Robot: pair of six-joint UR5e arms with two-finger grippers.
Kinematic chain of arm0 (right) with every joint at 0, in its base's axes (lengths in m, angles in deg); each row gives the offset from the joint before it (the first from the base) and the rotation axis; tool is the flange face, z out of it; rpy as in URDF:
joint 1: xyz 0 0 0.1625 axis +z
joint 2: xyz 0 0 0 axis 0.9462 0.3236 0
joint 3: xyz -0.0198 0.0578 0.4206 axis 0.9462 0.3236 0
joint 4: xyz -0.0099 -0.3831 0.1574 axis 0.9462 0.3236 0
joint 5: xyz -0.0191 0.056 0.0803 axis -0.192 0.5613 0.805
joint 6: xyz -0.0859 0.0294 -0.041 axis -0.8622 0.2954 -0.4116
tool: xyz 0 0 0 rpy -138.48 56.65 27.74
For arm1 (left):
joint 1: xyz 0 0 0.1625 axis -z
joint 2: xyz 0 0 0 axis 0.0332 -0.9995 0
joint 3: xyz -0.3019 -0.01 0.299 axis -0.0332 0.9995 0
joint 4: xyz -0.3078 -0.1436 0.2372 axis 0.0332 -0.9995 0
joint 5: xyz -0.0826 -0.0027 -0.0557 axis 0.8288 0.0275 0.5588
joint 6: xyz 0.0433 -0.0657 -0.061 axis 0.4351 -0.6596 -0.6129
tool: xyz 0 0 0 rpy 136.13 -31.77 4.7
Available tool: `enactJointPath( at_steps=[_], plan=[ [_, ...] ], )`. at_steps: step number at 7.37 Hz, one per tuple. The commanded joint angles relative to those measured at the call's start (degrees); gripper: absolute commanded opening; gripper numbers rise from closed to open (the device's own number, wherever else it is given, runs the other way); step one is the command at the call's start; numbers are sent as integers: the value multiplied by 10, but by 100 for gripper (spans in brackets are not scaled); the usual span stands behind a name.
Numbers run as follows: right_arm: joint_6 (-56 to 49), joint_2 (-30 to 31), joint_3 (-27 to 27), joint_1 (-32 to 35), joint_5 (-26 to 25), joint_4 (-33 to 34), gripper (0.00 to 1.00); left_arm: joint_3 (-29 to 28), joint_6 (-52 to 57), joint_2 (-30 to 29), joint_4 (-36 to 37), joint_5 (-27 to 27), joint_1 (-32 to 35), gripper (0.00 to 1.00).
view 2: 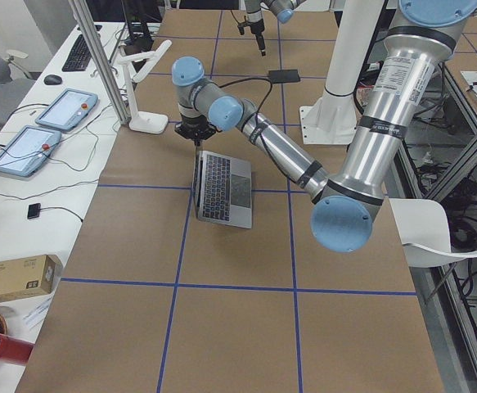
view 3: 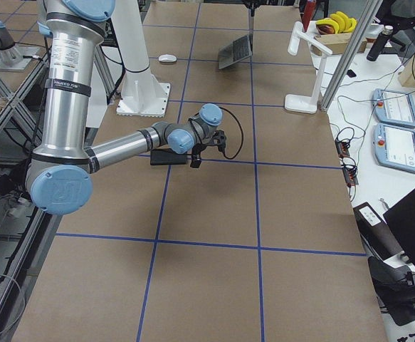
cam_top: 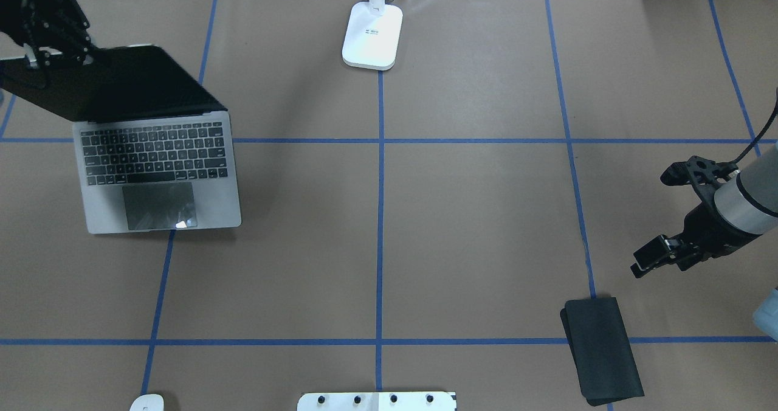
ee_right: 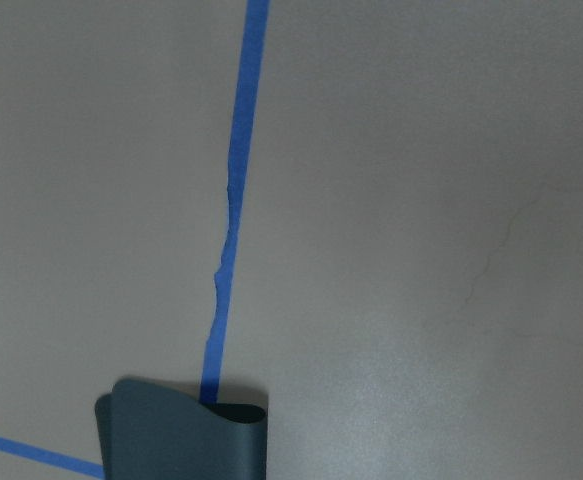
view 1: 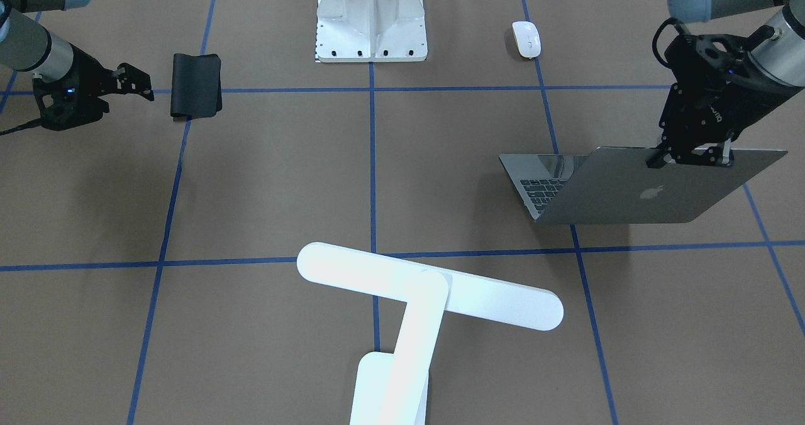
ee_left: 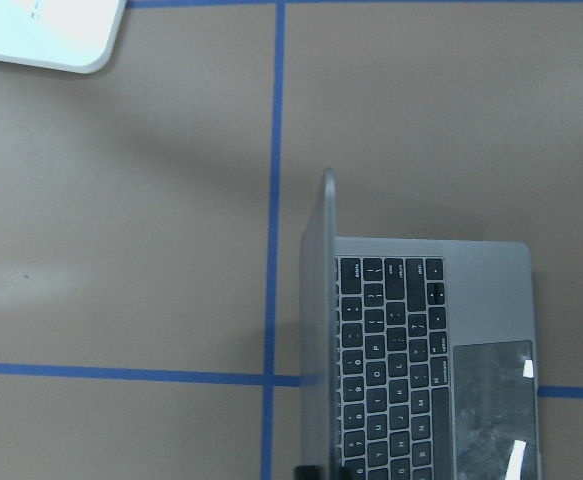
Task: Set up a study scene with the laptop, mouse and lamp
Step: 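Push the laptop up beside the white lamp and release with left gripper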
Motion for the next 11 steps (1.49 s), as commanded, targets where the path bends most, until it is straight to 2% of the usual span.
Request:
enactJointPath(
  at_steps=[1, 2, 4, 6, 9, 11],
  plan=[
    [0, -6, 6, 0, 15, 0, 99, -41, -13, -55, 2, -20, -30, 5],
    [0, -11, 5, 1, 24, 0, 99, -45, -61, -80, 0, -20, -51, 4],
    [0, -12, 2, 1, 43, -1, 99, -51, -84, -106, 2, -20, -75, 2],
    [0, -13, -3, 1, 45, -1, 99, -144, -76, -164, -30, -35, -79, 2],
    [14, -25, -3, 1, 50, 0, 99, -177, -75, -194, -45, -49, -104, 2],
    [14, -27, 0, 1, 51, 0, 99, -217, -75, -197, -102, -71, -115, 2]
  ],
)
